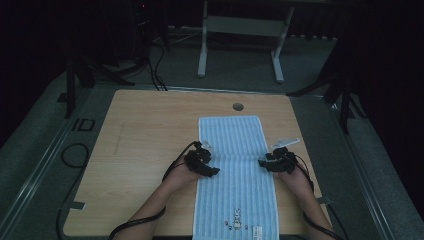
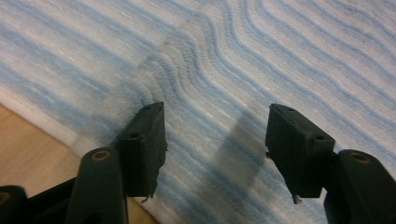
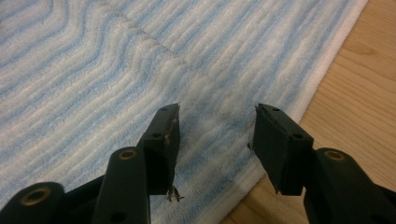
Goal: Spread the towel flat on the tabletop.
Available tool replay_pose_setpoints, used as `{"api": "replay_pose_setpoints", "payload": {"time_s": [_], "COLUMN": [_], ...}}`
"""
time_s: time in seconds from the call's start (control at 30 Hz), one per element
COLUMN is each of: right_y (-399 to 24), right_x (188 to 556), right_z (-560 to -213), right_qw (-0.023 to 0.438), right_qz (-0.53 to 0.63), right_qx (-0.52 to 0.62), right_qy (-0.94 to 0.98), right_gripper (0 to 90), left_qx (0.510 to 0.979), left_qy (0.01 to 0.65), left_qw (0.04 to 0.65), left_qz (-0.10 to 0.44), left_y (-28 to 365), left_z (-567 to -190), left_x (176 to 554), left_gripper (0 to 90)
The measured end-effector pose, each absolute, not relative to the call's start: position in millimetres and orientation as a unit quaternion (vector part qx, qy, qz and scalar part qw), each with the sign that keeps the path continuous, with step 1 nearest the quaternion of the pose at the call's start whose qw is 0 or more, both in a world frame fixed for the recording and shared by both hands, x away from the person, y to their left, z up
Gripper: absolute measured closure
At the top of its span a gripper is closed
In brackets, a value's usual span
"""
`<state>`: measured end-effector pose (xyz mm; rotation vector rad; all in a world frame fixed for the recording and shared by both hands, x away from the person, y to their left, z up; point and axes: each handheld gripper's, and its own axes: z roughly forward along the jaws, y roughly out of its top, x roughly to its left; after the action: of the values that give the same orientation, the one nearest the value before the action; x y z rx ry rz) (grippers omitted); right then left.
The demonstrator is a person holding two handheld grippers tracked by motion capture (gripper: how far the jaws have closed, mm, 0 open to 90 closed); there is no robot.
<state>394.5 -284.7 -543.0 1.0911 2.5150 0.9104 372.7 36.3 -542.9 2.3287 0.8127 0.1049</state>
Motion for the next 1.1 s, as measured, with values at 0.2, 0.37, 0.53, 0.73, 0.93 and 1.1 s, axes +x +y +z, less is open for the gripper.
{"api": "replay_pose_setpoints", "payload": {"time_s": [0.2, 0.37, 0.53, 0.73, 0.93, 1.1], "right_y": [-283, -276, -265, -257, -258, -260], "right_x": [386, 397, 414, 427, 436, 448], "right_z": [-532, -514, -520, -541, -541, -540], "right_qw": [0.131, 0.170, 0.164, 0.156, 0.160, 0.156], "right_qz": [0.333, 0.342, 0.320, 0.287, 0.287, 0.286], "right_qx": [0.363, 0.379, 0.399, 0.415, 0.422, 0.435], "right_qy": [0.860, 0.843, 0.843, 0.849, 0.845, 0.840], "right_gripper": [61.4, 86.4, 89.6, 89.6, 89.6, 89.6], "left_qx": [0.871, 0.865, 0.874, 0.867, 0.860, 0.853], "left_qy": [0.325, 0.367, 0.381, 0.395, 0.407, 0.418], "left_qw": [0.360, 0.324, 0.283, 0.287, 0.290, 0.296], "left_qz": [0.077, 0.108, 0.109, 0.098, 0.102, 0.104], "left_y": [44, 41, 33, 36, 33, 30], "left_z": [-522, -515, -528, -538, -539, -540], "left_x": [368, 397, 419, 432, 448, 457], "left_gripper": [45.9, 72.2, 80.9, 82.2, 82.1, 82.1]}}
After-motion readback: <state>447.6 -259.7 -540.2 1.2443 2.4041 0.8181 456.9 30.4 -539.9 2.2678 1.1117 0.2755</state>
